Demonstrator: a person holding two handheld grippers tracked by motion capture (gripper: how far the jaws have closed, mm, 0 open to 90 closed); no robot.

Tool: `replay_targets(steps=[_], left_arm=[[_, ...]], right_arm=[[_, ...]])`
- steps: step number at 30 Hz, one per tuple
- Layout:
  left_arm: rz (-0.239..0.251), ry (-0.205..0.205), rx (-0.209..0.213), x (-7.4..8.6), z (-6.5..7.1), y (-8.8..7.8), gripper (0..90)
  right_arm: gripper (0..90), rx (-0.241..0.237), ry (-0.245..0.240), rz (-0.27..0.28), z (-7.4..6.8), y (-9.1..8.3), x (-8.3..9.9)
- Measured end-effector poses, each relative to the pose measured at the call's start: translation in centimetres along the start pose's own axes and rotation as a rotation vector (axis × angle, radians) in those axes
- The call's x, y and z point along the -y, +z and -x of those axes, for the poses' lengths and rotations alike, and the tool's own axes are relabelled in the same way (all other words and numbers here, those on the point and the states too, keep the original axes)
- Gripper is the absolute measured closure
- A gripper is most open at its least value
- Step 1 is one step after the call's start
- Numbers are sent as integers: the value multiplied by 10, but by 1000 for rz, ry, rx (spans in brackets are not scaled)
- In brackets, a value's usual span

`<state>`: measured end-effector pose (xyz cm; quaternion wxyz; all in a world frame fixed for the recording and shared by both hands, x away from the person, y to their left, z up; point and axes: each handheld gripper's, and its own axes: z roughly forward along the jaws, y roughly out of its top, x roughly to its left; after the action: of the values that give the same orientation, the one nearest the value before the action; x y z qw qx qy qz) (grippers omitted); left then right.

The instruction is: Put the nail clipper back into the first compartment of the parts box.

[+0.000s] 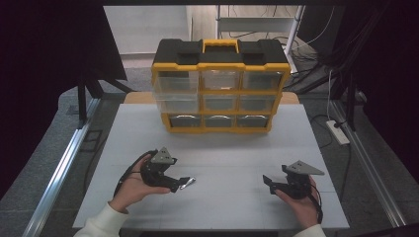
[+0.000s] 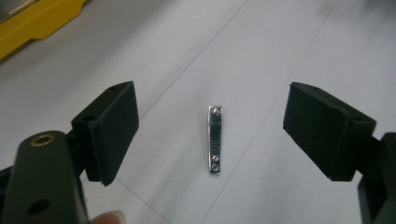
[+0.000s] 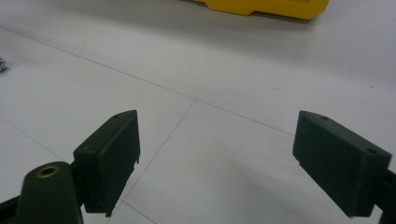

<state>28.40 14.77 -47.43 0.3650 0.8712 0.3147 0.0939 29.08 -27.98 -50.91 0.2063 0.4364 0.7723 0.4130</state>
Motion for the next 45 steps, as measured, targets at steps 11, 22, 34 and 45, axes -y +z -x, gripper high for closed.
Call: replay_targets(steps=[11,22,34,45], left_arm=[[-21,16,4,4,-2,16,194],[-47,39,0,6,-3,30,201],[-62,61,1,8,-2,38,202],[-77,85,0,9,-3,41,204]], right_arm=[[157,-5,1,-1,0,1,0],[157,-10,2,-8,1,3,1],[157,-10,2,-8,1,3,1],[157,-6,-4,-9,0,3,0]])
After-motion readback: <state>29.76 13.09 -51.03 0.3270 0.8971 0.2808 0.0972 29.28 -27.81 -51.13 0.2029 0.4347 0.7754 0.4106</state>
